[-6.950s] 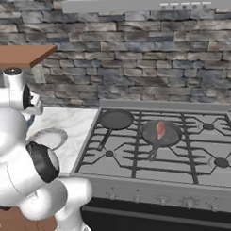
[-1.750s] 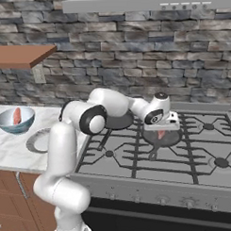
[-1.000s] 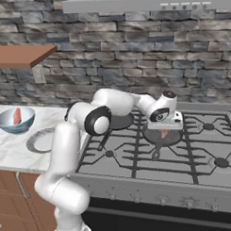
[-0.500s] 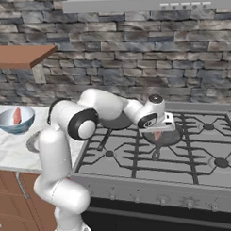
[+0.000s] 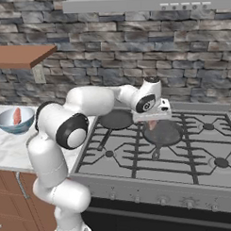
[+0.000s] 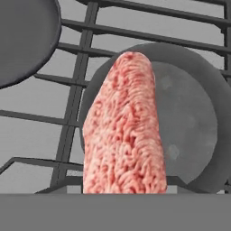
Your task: Place one of the steaks on the plate and the other in the bowl. Then place the bowl in the fridge.
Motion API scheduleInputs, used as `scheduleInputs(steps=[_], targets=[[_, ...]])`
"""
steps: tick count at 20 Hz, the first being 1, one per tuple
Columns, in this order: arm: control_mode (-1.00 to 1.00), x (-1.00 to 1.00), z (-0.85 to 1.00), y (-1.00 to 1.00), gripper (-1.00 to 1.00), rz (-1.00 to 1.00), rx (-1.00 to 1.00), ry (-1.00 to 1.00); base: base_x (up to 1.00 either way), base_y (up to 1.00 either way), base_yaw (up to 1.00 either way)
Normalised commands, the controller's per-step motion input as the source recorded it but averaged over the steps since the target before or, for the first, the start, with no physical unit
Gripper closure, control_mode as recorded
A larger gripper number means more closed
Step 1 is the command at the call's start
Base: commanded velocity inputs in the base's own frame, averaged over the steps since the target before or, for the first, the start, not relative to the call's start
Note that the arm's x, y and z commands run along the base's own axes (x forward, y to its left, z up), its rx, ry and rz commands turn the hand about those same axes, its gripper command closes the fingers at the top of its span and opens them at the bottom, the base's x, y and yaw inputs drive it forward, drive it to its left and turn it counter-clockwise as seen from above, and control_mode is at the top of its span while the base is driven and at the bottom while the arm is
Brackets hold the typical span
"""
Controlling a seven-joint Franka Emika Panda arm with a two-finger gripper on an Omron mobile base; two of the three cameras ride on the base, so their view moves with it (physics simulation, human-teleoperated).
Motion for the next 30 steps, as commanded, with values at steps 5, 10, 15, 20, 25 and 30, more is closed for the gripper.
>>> scheduleInputs(steps=[5, 10, 15, 20, 25, 30], targets=[[-1.00, -0.38, 0.16, 0.86, 1.00, 0.05, 0.08, 0.03, 0.00, 0.00, 0.00], [-1.00, -0.66, -0.06, 0.96, 1.00, 0.00, 0.06, -0.20, 0.00, 0.00, 0.00], [-1.00, -0.80, 0.06, 0.90, 1.00, 0.02, -0.03, -0.17, 0.00, 0.00, 0.00], [-1.00, -0.50, 0.22, 0.96, 1.00, 0.05, -0.01, 0.04, 0.00, 0.00, 0.00], [-1.00, -0.05, 0.06, 1.00, 1.00, 0.04, 0.00, 0.05, 0.00, 0.00, 0.00], [-1.00, -0.01, 0.00, 0.98, 1.00, 0.04, 0.02, 0.01, 0.00, 0.00, 0.00]])
